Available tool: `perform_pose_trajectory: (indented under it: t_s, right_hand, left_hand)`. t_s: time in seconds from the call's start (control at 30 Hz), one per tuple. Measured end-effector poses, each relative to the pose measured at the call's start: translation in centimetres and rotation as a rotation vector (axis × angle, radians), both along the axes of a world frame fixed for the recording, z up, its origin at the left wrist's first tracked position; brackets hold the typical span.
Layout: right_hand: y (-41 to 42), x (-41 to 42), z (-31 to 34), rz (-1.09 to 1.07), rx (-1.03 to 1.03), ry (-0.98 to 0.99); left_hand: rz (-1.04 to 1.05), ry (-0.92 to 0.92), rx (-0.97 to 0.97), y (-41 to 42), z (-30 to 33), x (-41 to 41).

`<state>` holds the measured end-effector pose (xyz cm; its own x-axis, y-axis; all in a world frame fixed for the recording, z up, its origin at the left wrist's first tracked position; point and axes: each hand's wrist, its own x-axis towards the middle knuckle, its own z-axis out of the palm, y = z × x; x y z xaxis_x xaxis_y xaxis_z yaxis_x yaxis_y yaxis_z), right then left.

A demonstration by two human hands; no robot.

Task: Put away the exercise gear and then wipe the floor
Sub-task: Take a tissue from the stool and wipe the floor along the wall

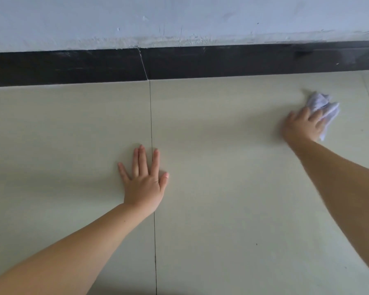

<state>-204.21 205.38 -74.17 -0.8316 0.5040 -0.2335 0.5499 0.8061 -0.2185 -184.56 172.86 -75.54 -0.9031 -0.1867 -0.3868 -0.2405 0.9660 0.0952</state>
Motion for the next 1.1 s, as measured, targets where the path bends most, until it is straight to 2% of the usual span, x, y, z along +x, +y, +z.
perform_pose_trajectory:
  t_s: [0.07,0.13,0.17,0.23,0.3,0.4,0.47,0.5,0.53,0.6,0.67,0.7,0.77,0.83,0.97,1.03,1.1]
  right_hand:
    - [-5.6,0.6,-1.0,0.112,0.055,0.08]
    - [-12.5,2.5,-1.7,0.378,0.084,0.218]
    - [-16.1,3.6,-1.9,0.59,0.075,0.268]
    - [-21.5,5.8,-1.6,1.073,-0.012,0.131]
    - [-22.7,5.2,-1.3,1.39,-0.053,0.05]
    - [-17.5,2.6,-1.7,1.606,-0.071,0.056]
    - [-10.5,0.9,-2.4,1.586,-0.011,0.11]
    - [-6.3,-0.1,-2.6,1.499,0.01,0.144]
    - [-2.2,-1.1,-2.4,1.361,0.017,0.175]
    - [5.4,-2.2,-1.5,0.928,-0.011,0.197]
    - [9.4,-2.8,-0.3,0.399,-0.025,0.115]
    - [9.4,-2.9,0.1,0.213,-0.022,0.047]
    - [6.4,-2.1,0.3,0.109,-0.013,0.013]
    - [2.2,-0.4,-0.6,0.291,-0.033,0.064]
    - [-4.6,4.1,-1.8,1.051,-0.08,0.099]
    - [-3.0,3.3,-1.7,1.326,-0.062,0.08]
    - [0.8,1.3,-2.0,1.416,-0.02,0.113]
  left_hand:
    - [-0.004,0.002,-0.005,0.0,0.3,-0.1]
    - [-0.01,0.006,-0.019,0.1,0.1,0.0]
    - [-0.015,-0.006,-0.021,0.1,0.1,0.0]
    - [-0.018,-0.004,-0.015,0.2,0.3,0.0]
    - [0.006,-0.015,0.015,0.2,0.6,-0.1]
    - [0.04,0.007,0.018,0.4,0.9,-0.3]
    - [-0.057,0.016,0.007,1.6,1.1,-0.9]
    - [-0.121,0.008,0.007,2.5,1.3,-1.5]
    - [-0.185,0.034,0.009,3.7,1.5,-2.2]
    - [-0.276,0.052,0.027,6.9,2.3,-3.9]
    - [-0.284,0.027,0.104,9.8,2.7,-5.8]
    - [-0.252,0.008,0.142,11.1,3.1,-6.7]
    - [-0.172,-0.005,0.191,13.0,3.6,-8.0]
    - [-0.103,-0.022,0.206,13.8,3.5,-8.8]
    - [0.034,-0.088,0.198,14.3,2.5,-8.1]
    - [0.064,-0.113,0.199,14.5,1.8,-7.7]
    - [0.065,-0.143,0.177,14.7,1.3,-7.6]
